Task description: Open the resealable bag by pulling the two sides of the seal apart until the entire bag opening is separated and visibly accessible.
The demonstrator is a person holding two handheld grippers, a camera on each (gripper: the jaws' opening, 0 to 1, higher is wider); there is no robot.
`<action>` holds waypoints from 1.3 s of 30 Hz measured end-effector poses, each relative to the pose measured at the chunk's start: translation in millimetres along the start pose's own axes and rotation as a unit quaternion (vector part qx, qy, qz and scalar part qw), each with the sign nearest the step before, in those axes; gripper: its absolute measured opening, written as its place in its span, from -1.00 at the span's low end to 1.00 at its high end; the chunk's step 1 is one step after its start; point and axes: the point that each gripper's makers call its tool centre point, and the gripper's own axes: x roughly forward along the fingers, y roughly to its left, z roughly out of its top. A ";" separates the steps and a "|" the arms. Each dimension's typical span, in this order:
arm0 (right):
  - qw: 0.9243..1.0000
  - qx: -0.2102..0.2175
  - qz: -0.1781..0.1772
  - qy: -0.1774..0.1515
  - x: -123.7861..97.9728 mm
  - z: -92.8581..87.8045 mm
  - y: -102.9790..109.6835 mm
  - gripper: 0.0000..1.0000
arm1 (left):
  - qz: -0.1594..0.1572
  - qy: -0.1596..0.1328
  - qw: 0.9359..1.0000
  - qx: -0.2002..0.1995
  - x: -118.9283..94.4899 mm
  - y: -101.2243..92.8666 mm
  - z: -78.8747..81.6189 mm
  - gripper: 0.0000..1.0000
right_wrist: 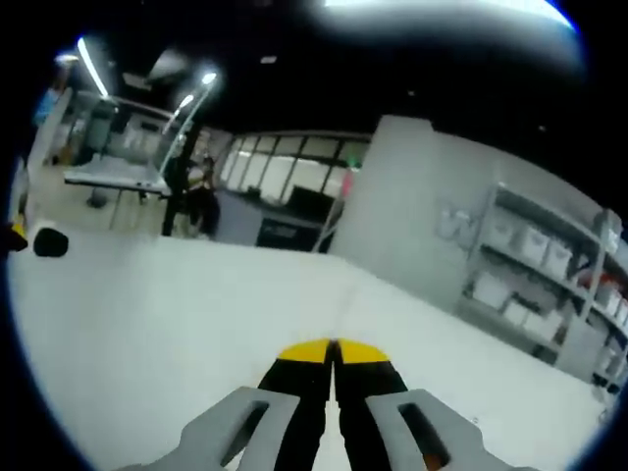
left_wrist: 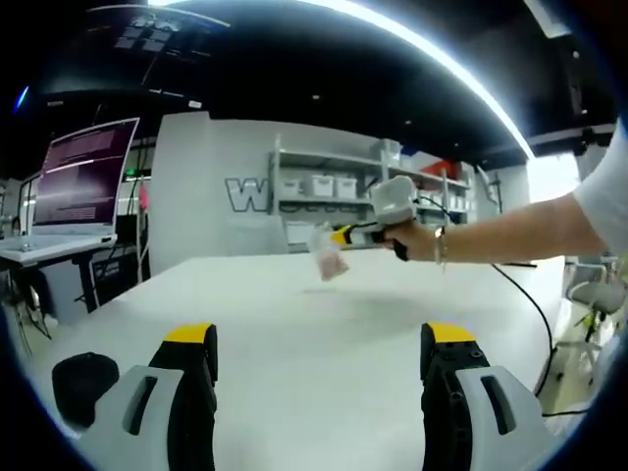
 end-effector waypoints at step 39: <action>1.000 0.010 0.001 -0.013 -28.2 -2.0 -1.3 -1.00 | -0.008 -0.003 1.000 0.007 -0.1 -11.3 5.6 0.67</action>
